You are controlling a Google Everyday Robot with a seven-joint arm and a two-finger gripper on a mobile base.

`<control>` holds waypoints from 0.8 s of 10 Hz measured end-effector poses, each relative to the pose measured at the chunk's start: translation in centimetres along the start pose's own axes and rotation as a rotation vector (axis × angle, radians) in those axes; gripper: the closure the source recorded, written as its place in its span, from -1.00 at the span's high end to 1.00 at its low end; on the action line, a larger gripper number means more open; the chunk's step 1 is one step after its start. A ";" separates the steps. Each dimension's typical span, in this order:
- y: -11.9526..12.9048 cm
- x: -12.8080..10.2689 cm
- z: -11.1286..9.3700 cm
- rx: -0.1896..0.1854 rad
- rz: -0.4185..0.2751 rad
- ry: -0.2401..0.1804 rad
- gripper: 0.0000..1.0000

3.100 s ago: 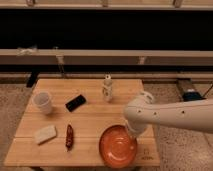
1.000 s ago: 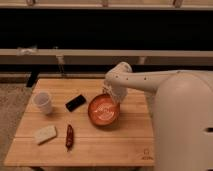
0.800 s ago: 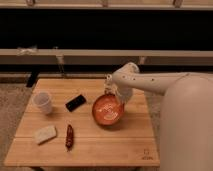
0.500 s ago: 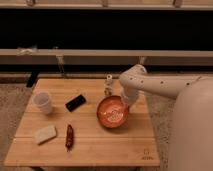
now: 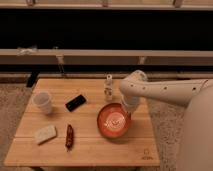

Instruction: Drag the ceramic bowl in a circle

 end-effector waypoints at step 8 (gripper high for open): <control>2.7 1.2 0.3 -0.047 -0.085 0.007 0.27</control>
